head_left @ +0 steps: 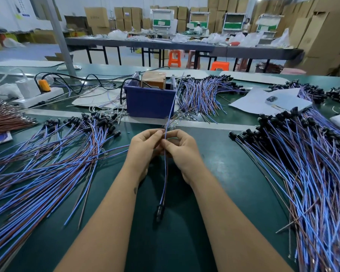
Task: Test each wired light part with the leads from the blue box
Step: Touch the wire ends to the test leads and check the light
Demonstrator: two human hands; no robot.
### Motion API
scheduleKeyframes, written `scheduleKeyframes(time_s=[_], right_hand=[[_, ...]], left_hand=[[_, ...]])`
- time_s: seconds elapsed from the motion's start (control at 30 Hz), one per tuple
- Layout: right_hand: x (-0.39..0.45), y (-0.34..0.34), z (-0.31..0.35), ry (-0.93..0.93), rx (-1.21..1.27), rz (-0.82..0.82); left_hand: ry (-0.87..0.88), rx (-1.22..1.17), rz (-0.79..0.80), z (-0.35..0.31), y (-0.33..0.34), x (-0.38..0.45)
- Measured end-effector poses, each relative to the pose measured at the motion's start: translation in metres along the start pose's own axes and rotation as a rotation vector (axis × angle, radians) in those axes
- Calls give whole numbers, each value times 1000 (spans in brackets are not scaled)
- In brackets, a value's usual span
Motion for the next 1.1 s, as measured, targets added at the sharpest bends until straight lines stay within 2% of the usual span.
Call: scheduleKeyframes(time_s=[0.23, 0.4, 0.5, 0.63, 0.83, 1.1], right_hand=[[5, -3, -4, -44, -73, -77], [6, -3, -3, -60, -85, -99], [6, -2, -4, -61, -107, -128], [6, -9, -2, -78, -188, -227], [8, -11, -2, -2, -163, -298], [9, -12, -3, 40, -178, -314]], left_hand=[[-81, 27, 52, -2, 1, 2], [-78, 2, 49, -3, 3, 3], [-12, 3, -57, -3, 2, 2], [122, 148, -260, -3, -8, 4], [231, 202, -434, -5, -16, 6], [240, 265, -435, -5, -16, 9]])
Point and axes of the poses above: each hand's wrist, its own x-axis towards the middle knuckle, its own y-axis out of the palm, z = x × y, the point moved 1 cm from there along x, towards the middle knuckle, and after that the axes turned 2 degrees about -y, right-handed, at the moved point
